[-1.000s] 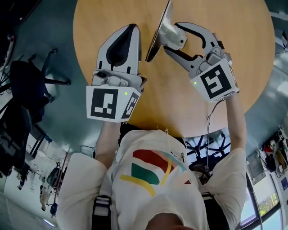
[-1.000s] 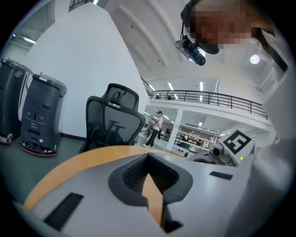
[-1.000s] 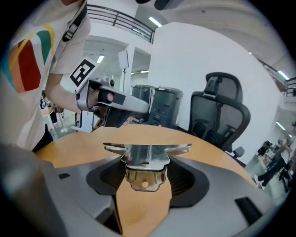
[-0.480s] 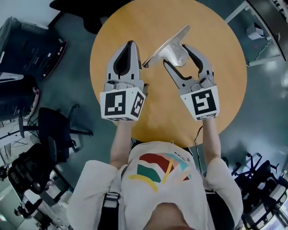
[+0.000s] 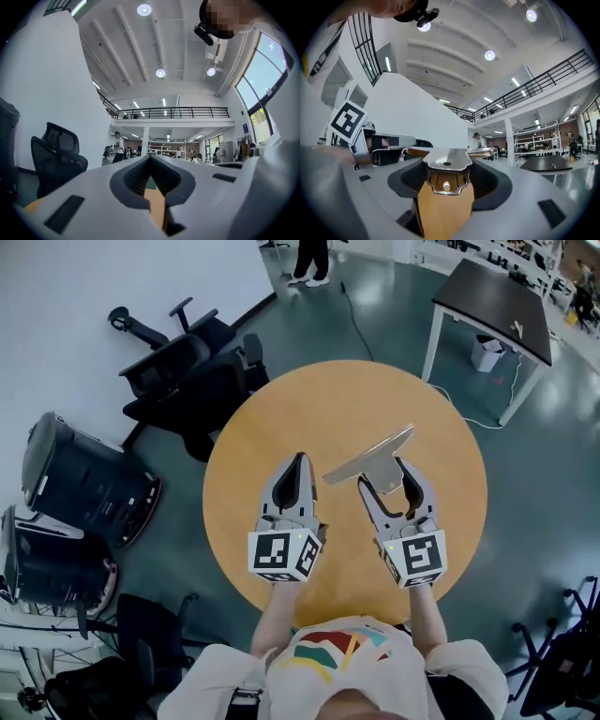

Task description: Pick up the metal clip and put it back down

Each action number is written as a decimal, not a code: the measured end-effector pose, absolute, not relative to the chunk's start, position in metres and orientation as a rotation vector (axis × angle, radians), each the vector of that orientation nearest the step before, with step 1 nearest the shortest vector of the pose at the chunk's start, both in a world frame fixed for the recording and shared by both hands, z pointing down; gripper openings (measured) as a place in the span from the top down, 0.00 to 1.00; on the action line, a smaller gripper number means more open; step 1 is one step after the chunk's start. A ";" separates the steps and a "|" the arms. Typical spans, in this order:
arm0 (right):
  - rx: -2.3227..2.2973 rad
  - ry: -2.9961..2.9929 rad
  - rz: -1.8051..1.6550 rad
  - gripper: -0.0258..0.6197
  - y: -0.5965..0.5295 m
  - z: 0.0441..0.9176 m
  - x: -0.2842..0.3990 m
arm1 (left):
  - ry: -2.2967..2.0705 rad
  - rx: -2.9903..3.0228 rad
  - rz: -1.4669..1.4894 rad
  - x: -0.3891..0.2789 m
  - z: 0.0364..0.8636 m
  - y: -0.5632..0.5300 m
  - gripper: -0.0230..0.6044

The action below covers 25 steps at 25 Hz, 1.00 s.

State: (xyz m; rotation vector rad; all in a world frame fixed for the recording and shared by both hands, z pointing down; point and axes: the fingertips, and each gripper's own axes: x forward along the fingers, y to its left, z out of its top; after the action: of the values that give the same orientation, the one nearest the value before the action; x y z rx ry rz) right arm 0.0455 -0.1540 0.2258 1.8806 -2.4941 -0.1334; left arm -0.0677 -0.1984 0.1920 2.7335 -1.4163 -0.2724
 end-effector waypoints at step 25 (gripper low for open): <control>1.930 -2.348 -0.005 0.51 -0.129 0.299 0.088 | -1.318 2.719 -0.233 -0.041 0.245 -0.182 0.89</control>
State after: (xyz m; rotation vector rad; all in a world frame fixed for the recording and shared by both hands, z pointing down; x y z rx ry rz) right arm 0.0878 -0.1291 0.2986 1.9301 -2.3480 -0.0054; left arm -0.0412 -0.1817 0.2452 2.7192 -1.3177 -0.2330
